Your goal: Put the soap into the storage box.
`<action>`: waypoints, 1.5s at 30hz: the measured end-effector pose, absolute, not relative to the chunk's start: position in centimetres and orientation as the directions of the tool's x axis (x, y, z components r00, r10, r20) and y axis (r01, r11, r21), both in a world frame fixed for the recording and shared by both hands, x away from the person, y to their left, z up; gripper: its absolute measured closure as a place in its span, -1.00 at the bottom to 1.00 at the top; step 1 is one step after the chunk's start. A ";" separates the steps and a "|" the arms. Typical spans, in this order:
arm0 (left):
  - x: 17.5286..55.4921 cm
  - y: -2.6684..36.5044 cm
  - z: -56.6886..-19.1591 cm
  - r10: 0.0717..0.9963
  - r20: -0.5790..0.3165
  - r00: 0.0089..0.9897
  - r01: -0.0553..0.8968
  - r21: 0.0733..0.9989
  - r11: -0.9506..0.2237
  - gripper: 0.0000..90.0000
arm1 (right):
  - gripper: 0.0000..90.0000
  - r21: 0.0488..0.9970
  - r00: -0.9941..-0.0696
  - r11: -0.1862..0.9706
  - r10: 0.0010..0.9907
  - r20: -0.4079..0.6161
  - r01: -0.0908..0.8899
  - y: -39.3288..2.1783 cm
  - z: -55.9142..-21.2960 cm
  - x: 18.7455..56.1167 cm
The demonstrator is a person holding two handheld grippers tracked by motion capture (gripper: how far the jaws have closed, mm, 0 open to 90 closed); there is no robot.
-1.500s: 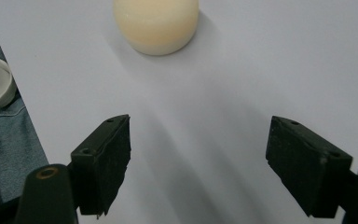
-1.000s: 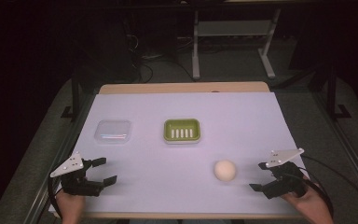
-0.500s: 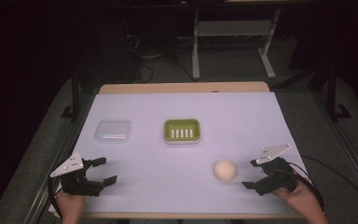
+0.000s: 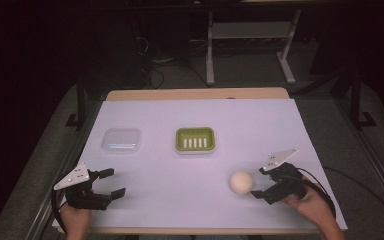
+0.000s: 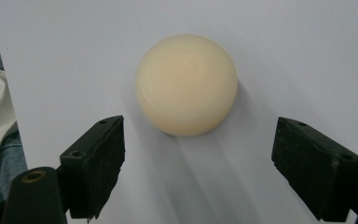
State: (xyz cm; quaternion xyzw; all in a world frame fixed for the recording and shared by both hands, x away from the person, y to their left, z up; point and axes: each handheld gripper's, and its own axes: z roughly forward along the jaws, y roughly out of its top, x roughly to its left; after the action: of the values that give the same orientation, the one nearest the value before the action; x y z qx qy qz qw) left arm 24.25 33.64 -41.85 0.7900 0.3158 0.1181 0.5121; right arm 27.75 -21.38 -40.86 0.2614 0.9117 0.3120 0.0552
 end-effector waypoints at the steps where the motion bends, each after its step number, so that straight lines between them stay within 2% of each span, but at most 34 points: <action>1: 24.3 33.6 -41.9 0.620 -0.137 0.773 0.378 0.884 -0.276 -0.71 | -0.64 0.598 -0.857 0.669 0.511 0.062 0.442 -21.4 -40.9 27.7; 26: 24.2 33.8 -41.8 0.624 -0.142 0.769 0.380 0.886 -0.267 -0.71 | -0.66 0.527 -0.893 0.745 0.445 0.063 0.408 -17.6 -42.3 29.9; 30: 24.2 33.8 -41.8 0.623 -0.141 0.770 0.379 0.885 -0.268 -0.71 | -0.66 0.511 -0.901 0.767 0.432 0.037 0.388 -16.8 -42.4 29.9; 45: 24.2 33.7 -41.8 0.621 -0.143 0.771 0.378 0.887 -0.265 -0.71 | -0.62 0.476 -0.902 0.789 0.431 0.023 0.390 -16.1 -43.2 30.2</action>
State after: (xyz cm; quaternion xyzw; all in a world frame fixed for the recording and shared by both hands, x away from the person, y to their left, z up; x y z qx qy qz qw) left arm 24.22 33.68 -41.82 0.7867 0.3174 0.1174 0.5163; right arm 30.25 -16.13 -43.19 0.2173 0.9447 0.2419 0.0434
